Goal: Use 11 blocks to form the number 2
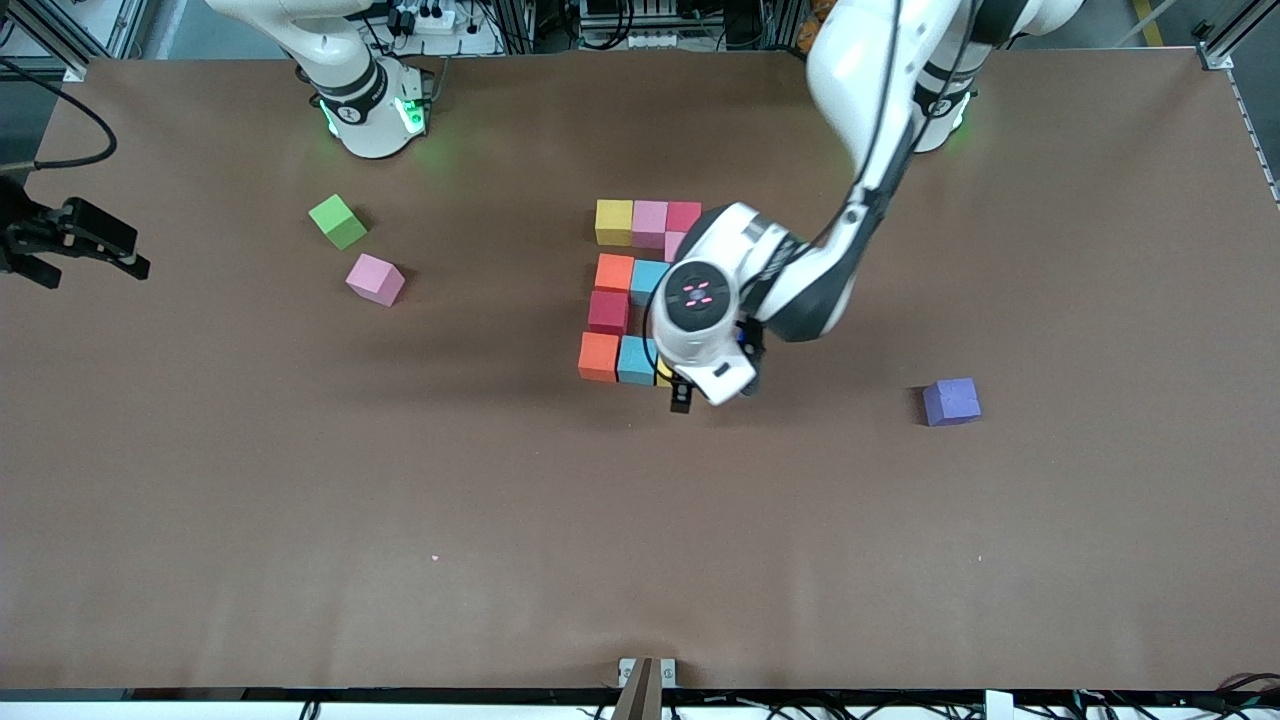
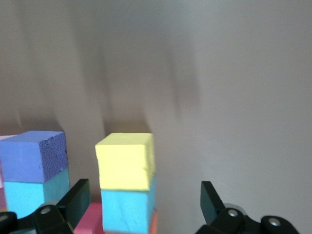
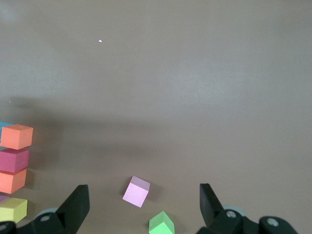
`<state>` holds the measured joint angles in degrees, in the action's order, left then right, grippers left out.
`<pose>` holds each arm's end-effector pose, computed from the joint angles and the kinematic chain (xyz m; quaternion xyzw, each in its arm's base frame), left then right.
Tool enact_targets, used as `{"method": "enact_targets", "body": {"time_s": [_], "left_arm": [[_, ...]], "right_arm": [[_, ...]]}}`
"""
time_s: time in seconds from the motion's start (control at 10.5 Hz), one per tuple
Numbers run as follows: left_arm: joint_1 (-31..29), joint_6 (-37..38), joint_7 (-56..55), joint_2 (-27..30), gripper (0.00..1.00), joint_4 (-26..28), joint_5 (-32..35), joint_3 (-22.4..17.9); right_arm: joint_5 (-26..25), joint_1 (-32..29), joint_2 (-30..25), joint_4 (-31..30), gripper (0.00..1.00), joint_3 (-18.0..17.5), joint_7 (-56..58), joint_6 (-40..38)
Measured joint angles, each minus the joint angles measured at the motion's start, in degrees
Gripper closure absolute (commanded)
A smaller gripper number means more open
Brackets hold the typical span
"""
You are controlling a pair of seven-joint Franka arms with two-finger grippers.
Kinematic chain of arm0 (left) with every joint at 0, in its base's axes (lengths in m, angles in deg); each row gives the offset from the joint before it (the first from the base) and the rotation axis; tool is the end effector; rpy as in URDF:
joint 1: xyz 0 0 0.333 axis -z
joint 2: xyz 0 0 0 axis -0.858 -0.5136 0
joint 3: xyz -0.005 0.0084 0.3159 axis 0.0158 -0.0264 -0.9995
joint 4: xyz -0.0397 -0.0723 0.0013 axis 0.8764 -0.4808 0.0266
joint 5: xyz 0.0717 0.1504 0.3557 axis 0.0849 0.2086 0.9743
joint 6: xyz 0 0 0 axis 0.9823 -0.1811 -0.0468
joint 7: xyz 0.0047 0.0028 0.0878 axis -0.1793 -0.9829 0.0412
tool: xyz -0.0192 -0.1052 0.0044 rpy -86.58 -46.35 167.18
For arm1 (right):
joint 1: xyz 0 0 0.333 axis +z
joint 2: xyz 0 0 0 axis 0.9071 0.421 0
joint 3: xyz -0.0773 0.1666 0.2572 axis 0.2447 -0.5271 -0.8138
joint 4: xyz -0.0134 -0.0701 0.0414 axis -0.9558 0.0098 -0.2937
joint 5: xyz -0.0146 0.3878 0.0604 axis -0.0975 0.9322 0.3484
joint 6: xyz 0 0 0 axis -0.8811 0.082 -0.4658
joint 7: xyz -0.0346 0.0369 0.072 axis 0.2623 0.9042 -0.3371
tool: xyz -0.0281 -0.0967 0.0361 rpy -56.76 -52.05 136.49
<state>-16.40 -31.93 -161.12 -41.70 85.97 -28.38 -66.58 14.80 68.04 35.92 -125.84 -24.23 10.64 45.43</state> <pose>0.5768 -0.4551 0.3346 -0.7585 -0.6503 0.0416 0.0073 0.5583 -0.0248 0.6320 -0.9989 -0.0347 -0.0179 0.0266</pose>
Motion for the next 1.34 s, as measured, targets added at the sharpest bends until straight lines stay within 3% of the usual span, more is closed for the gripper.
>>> {"method": "enact_targets", "body": {"time_s": [0.19,0.57,0.86,1.05,1.34], "left_arm": [[-0.1,1.2,6.1,5.6,0.0,-0.1,-0.2,-3.5],[-0.6,7.3,33.2,14.6,0.0,0.1,0.5,-10.6],[-3.5,14.4,49.3,21.5,0.0,0.1,3.4,-12.5],[-9.5,18.3,56.8,26.2,0.0,0.3,3.9,-10.2],[-28.3,21.1,64.5,30.9,0.0,0.7,4.3,4.6]], "right_arm": [[-0.3,0.0,0.3,0.0,0.0,0.0,0.0,0.2],[-0.9,0.0,0.3,0.0,0.0,0.0,0.0,-0.3],[-1.9,-0.1,0.3,-0.1,0.0,0.0,0.0,-1.8],[-2.4,-0.1,0.3,-0.1,0.0,0.1,0.0,-1.9],[-2.5,-0.1,0.3,-0.1,0.0,0.1,0.0,-1.9]]}}
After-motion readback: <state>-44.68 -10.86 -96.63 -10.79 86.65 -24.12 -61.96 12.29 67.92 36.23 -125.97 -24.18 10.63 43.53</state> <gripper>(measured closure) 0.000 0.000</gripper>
